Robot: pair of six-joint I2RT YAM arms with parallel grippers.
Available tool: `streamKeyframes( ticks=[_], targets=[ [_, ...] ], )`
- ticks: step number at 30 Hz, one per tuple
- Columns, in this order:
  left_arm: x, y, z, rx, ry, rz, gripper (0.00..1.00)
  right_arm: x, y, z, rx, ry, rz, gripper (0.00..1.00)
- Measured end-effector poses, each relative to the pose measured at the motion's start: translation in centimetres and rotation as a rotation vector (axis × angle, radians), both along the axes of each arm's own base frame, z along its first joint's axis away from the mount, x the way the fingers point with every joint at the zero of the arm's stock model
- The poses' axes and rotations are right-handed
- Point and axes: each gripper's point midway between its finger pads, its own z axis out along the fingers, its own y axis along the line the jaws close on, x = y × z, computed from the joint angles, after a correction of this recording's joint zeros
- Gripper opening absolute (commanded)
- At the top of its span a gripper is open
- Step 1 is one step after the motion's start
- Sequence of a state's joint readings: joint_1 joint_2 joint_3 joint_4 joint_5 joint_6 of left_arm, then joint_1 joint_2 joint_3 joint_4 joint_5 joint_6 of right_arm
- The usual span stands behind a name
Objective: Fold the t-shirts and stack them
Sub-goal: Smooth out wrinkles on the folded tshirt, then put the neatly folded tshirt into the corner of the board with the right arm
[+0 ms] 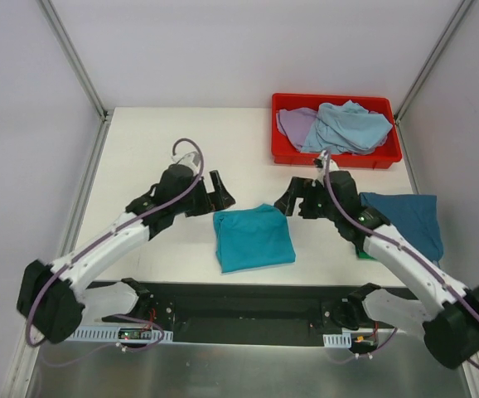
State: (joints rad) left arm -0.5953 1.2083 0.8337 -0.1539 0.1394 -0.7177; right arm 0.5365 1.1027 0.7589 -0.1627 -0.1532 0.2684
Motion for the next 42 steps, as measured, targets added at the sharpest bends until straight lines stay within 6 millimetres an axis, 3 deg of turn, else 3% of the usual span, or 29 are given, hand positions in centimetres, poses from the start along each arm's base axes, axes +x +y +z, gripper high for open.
streamKeyframes(
  ticks=[4,6,9,11,14,23,30,39,42],
  targets=[
    [-0.7,3.6,3.4,0.004,-0.150,0.123,0.99,-0.2,-2.8,4.6,0.025,-0.165,-0.114,0.96],
    [-1.3,5.4,4.0,0.012,-0.196,0.176,0.99,-0.3,-4.6,5.6,0.038,-0.215,-0.204,0.96],
    [-1.9,7.9,3.1,0.048,-0.231,0.261,0.99,-1.1,-6.9,4.1,0.008,-0.220,-0.285,0.96],
    [-2.1,9.1,1.9,0.085,-0.226,0.302,0.99,-1.7,-7.4,2.5,-0.020,-0.185,-0.287,0.96],
    [-2.1,10.1,0.3,0.139,-0.197,0.345,0.99,-2.5,-7.0,-0.2,-0.061,-0.096,-0.246,0.96],
    [-1.7,10.4,-3.0,0.229,-0.102,0.368,0.99,-3.8,-4.3,-9.3,-0.282,0.230,-0.112,0.96],
    [-1.6,10.5,-4.5,0.264,-0.057,0.372,0.99,-3.5,-1.6,-11.2,-0.346,0.274,-0.049,0.91],
    [-1.4,10.8,-4.7,0.268,-0.048,0.386,0.99,-3.6,0.2,-13.1,-0.462,0.279,-0.027,0.73],
    [-1.4,10.9,-4.7,0.268,-0.047,0.392,0.99,-3.4,0.9,-13.4,-0.505,0.261,-0.021,0.60]
  ],
)
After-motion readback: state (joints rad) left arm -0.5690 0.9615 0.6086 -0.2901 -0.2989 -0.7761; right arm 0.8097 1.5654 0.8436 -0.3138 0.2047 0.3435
